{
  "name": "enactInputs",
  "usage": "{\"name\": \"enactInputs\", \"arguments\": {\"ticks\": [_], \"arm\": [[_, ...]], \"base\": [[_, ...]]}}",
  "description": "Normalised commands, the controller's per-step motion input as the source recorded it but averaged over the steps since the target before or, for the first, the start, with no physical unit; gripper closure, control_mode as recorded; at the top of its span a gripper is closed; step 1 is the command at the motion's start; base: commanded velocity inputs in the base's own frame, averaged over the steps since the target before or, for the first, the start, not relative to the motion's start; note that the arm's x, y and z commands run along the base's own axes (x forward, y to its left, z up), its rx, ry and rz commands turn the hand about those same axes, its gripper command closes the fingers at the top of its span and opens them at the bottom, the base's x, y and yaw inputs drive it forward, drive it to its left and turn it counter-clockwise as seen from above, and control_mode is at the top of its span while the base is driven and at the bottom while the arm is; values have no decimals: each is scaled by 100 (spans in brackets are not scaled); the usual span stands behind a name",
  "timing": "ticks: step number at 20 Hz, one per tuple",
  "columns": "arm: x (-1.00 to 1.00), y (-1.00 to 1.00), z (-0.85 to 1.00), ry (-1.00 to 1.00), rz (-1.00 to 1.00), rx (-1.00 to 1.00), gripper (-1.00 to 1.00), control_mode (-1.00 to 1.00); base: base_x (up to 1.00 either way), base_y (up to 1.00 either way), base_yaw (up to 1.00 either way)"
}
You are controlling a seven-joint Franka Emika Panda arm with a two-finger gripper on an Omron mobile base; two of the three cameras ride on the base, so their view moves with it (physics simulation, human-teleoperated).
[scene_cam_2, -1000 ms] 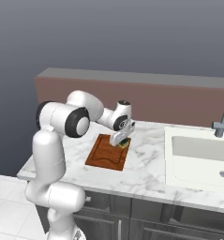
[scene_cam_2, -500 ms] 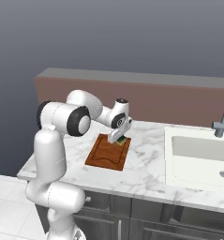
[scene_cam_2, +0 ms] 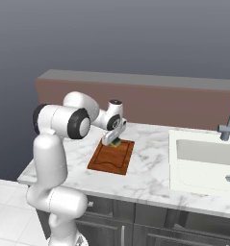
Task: Pick up the sponge from the counter and clean the cutting board by briefly scrubbing or pressing down on the cutting board. Once finished, release the sponge.
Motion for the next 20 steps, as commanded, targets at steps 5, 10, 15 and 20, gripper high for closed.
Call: {"name": "enactInputs", "arguments": {"ticks": [5,10,15,20], "arm": [[-7,39,0,0,5,0,100,-100],[-24,30,-7,0,3,0,100,-100],[-47,12,-17,0,1,0,100,-100],[-66,0,-17,0,0,0,100,-100]], "base": [[0,0,0],[0,0,0],[0,0,0],[0,0,0]]}}
